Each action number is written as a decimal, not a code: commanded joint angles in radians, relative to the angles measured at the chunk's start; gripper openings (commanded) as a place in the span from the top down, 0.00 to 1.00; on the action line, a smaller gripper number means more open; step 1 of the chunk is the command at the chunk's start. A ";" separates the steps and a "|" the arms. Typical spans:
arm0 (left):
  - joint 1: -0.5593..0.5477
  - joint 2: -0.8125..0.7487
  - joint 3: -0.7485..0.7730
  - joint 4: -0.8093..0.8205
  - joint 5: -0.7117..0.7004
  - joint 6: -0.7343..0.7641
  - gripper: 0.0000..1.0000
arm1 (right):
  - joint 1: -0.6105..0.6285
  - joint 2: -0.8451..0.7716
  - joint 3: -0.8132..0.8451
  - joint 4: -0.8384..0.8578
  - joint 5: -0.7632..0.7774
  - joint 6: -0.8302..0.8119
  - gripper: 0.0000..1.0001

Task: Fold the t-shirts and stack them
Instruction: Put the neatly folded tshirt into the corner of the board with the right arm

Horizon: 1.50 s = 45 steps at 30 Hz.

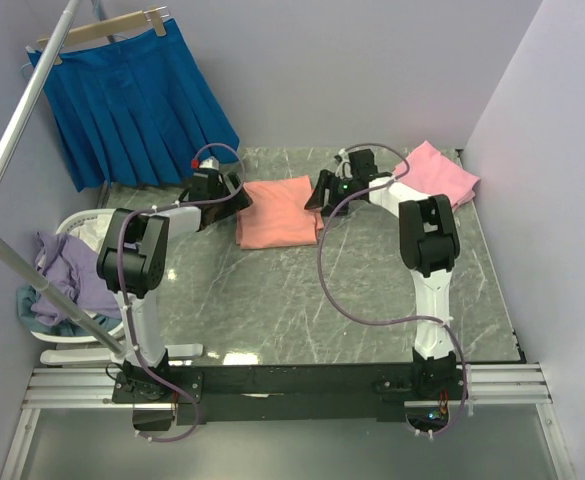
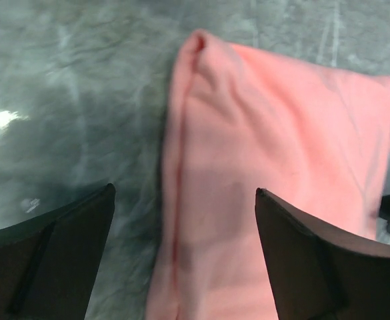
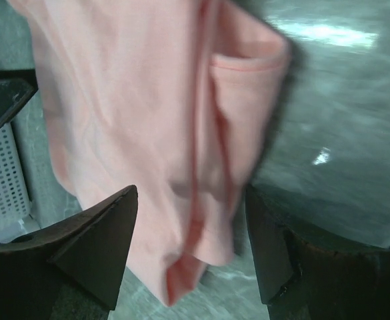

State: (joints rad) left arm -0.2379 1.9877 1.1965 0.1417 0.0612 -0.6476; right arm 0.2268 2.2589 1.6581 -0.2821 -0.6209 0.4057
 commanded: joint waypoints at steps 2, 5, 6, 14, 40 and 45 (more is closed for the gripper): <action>-0.014 0.060 0.021 0.013 0.127 -0.020 0.09 | 0.080 0.062 0.035 -0.097 0.029 -0.028 0.26; -0.031 0.060 -0.001 0.035 0.152 -0.035 0.09 | 0.126 0.090 0.051 -0.092 0.023 -0.019 0.26; -0.041 0.059 -0.012 0.039 0.152 -0.044 0.09 | 0.140 0.096 0.052 -0.085 0.006 0.001 0.28; -0.057 0.053 -0.078 0.079 0.166 -0.080 0.09 | 0.143 0.102 -0.029 0.133 -0.118 0.136 0.64; -0.054 -0.150 -0.049 -0.008 0.166 -0.044 0.09 | -0.206 -0.269 -0.136 0.377 0.182 0.200 1.00; -0.054 -0.185 -0.046 -0.008 0.167 -0.046 0.08 | -0.314 -0.361 -0.251 0.535 0.271 0.248 1.00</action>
State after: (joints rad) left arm -0.2878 1.8755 1.1313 0.1326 0.2092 -0.7143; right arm -0.0246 2.0186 1.4738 0.0681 -0.4473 0.6304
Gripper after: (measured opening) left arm 0.915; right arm 0.055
